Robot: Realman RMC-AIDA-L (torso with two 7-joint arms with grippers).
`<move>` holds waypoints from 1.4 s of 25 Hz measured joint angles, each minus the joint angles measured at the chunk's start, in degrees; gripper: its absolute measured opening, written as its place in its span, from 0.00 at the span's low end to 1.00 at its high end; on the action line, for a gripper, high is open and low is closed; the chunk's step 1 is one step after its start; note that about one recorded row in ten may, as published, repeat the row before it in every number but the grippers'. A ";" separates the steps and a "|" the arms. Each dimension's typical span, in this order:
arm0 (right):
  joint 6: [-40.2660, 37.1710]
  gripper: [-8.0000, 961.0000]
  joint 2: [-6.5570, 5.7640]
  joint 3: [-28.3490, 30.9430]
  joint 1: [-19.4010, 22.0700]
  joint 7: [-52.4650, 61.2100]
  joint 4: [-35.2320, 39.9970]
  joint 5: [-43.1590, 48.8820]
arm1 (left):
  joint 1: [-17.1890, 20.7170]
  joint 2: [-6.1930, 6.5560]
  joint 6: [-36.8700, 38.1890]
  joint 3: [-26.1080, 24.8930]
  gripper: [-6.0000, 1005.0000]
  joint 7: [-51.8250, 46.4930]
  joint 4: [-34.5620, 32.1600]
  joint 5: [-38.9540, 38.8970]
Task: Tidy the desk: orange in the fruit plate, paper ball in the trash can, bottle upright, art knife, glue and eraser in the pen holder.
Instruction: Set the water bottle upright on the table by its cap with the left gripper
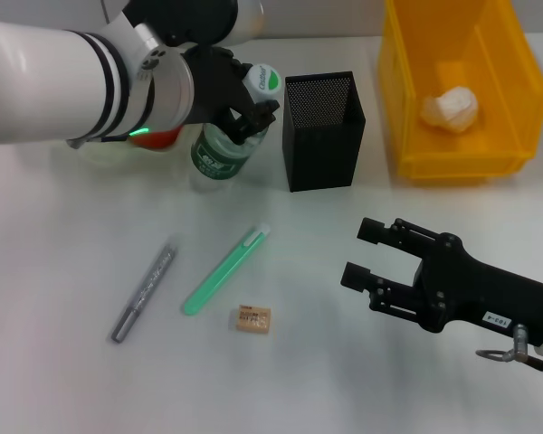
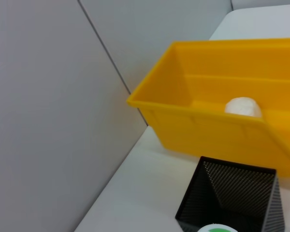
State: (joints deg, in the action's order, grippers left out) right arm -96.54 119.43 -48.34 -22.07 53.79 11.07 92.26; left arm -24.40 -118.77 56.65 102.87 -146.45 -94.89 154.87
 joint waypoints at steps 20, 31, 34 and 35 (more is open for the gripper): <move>-0.07 0.77 0.02 0.01 -0.32 -0.01 -0.62 0.07 | 1.89 0.02 -1.23 -2.43 0.45 0.20 0.15 -3.07; -0.30 0.77 0.04 0.01 -0.44 0.00 -0.62 0.20 | 2.90 0.08 -1.38 -5.01 0.46 1.91 0.69 -8.05; -0.33 0.77 0.06 0.00 -0.43 -0.01 -0.69 0.21 | 3.56 0.10 -1.75 -6.72 0.46 3.02 1.33 -10.09; -0.33 0.77 0.06 0.00 -0.43 -0.01 -0.69 0.21 | 3.69 0.10 -1.82 -6.77 0.46 3.07 1.35 -10.12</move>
State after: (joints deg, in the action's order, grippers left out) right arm -96.86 119.49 -48.34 -22.51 53.79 10.38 92.46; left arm -20.71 -118.66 54.83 96.10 -143.38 -93.54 144.74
